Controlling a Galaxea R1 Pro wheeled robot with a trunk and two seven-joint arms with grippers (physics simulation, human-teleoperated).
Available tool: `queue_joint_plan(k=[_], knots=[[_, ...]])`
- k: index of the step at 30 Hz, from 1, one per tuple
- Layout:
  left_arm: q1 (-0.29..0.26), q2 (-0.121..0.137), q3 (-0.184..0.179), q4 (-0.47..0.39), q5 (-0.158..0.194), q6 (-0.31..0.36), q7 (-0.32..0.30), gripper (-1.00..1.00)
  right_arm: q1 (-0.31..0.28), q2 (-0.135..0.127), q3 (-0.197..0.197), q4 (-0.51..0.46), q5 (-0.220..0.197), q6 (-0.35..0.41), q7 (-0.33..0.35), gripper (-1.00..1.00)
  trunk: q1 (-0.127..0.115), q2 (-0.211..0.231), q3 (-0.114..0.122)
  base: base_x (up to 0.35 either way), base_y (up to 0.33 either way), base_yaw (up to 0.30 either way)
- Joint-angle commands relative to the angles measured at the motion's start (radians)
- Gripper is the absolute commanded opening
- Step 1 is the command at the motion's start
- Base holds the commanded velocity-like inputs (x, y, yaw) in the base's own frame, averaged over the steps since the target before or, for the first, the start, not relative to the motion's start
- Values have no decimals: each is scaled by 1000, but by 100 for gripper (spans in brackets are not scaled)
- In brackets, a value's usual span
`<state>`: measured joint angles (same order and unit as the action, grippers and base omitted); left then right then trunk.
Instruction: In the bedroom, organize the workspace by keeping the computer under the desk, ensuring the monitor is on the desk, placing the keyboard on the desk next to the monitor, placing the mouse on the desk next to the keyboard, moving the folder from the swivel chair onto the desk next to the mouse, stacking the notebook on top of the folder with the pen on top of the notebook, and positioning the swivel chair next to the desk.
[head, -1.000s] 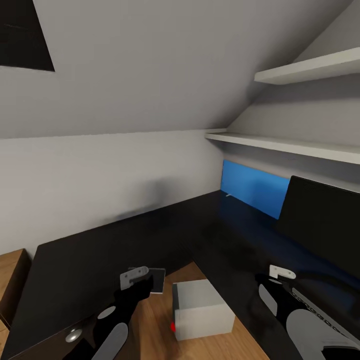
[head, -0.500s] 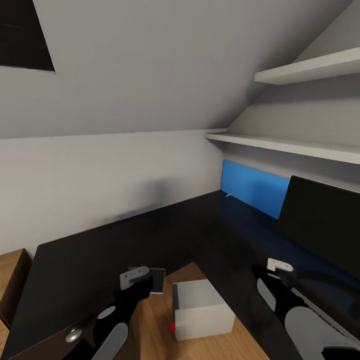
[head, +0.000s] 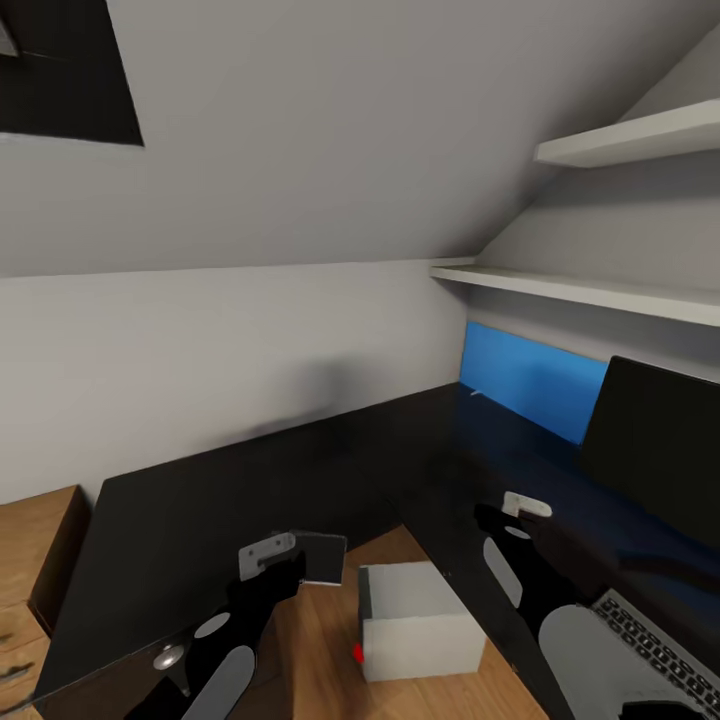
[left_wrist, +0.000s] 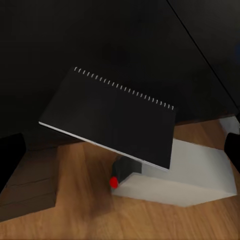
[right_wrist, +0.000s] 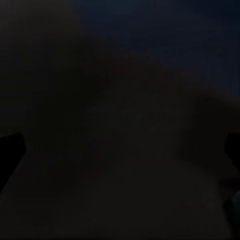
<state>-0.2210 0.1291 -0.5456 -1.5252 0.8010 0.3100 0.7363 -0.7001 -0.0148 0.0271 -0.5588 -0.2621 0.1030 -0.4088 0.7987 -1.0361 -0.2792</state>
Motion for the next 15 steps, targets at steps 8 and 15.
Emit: queue_joint_plan(k=[8, 15], knots=[[81, 69, -4, -4, 1, -4, 35, 100, 6, 9, 14, -19, -3, 3, -4, 100, 0, -1, -1, 0, 0, 278], [118, 101, -9, 43, 0, -71, 36, 100, 151, 61, 23, -272, 26, 7, -24, 100, 0, -1, -1, 0, 0, 277]])
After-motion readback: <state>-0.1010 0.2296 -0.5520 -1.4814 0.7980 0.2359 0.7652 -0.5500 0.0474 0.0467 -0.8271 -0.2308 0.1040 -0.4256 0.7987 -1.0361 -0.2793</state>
